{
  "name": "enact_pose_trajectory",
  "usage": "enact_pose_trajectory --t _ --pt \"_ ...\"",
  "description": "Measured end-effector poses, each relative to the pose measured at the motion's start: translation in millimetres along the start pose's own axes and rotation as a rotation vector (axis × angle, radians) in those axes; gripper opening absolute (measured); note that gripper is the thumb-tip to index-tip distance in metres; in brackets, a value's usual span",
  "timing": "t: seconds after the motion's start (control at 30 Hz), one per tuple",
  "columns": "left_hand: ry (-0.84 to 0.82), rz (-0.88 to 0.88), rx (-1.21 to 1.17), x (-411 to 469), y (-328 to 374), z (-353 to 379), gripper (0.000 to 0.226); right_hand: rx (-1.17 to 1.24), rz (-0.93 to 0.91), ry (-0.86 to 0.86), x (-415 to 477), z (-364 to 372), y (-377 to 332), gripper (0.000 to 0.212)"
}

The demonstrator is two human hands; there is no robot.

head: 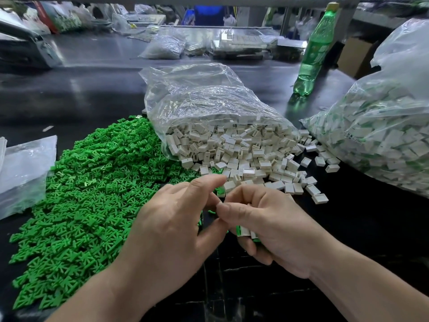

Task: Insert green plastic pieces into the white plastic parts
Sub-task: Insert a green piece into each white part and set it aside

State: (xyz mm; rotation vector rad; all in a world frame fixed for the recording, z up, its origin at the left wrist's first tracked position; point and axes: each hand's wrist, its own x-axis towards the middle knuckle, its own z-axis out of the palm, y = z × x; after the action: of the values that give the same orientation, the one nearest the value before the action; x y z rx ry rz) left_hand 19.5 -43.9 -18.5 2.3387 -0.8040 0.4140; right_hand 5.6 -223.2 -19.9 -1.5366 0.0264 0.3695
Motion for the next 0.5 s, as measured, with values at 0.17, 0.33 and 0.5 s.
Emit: enact_pose_trajectory --t 0.17,0.33,0.5 --pt "-0.017 -0.107 -0.098 -4 -3 1 0.053 0.125 0.026 -0.002 3 -3 -1 0.007" --pt "-0.117 -0.032 0.215 -4 -10 9 0.021 0.45 0.077 -0.091 6 -15 -1 0.02" --pt "-0.219 0.101 0.33 -4 -14 24 0.018 0.617 0.112 -0.22 6 -17 1 0.023"
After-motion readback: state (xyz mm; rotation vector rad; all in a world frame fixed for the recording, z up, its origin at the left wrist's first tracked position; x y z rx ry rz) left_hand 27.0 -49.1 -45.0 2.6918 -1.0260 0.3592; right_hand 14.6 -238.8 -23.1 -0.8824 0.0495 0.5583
